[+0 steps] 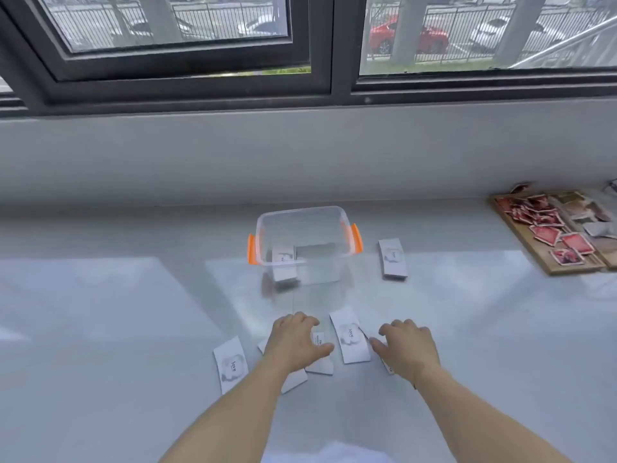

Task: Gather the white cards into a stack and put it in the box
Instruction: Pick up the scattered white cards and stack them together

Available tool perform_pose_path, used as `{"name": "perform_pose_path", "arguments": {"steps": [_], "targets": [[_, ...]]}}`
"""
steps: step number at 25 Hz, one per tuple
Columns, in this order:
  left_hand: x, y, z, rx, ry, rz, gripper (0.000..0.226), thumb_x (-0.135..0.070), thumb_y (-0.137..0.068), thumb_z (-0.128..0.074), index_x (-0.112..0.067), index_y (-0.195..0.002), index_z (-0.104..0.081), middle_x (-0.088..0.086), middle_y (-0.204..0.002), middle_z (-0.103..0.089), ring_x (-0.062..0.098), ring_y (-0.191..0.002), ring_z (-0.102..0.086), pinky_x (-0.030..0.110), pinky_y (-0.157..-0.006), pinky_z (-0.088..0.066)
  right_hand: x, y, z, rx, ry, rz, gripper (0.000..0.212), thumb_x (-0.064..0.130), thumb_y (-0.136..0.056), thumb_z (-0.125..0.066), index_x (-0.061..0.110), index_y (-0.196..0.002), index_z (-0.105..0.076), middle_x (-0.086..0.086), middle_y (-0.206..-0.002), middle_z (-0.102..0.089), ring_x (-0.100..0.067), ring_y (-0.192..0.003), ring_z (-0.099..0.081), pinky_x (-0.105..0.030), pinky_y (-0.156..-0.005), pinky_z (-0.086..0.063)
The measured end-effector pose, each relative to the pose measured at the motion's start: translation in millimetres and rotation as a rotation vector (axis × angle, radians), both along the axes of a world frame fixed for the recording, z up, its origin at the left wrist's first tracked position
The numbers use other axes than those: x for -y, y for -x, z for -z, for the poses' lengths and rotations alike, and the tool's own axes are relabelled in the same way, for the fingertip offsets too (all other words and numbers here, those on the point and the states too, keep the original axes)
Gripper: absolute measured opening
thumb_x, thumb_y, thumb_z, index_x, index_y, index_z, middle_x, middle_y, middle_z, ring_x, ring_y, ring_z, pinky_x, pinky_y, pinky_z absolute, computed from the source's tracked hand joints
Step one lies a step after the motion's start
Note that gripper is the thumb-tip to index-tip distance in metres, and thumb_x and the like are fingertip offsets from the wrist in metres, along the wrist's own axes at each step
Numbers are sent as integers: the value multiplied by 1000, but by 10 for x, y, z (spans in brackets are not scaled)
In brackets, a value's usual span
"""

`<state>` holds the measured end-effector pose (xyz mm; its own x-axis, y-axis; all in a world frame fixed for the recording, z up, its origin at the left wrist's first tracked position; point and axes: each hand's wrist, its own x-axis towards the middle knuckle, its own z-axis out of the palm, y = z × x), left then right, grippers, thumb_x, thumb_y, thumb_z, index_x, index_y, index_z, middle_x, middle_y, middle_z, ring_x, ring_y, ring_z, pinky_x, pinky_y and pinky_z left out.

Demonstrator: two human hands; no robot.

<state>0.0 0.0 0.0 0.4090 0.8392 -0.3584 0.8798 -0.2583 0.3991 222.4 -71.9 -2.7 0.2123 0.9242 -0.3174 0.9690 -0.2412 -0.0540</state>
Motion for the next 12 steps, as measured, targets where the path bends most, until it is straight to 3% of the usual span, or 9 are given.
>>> {"name": "perform_pose_path", "arguments": {"steps": [6,12], "targets": [[-245,-326,15,-109,1,75,71,-67,-71,-59,-28,-129,-52,-2,-128,-54,21,-125,-45,38,-111,-24,-97,-117,63,19,79,73,39,52,-91,-43,24,-113,-59,2,-111,-61,-22,-108,-51,-38,-83,-35],[-314,-662,101,-222,34,116,71,-59,-70,-64,-22,-129,-48,3,-129,-46,25,-125,-37,47,-113,-18,-89,-140,84,-21,177,213,42,51,-85,-57,22,-114,-47,0,-115,-52,-23,-105,-53,-37,-77,-35]]}}
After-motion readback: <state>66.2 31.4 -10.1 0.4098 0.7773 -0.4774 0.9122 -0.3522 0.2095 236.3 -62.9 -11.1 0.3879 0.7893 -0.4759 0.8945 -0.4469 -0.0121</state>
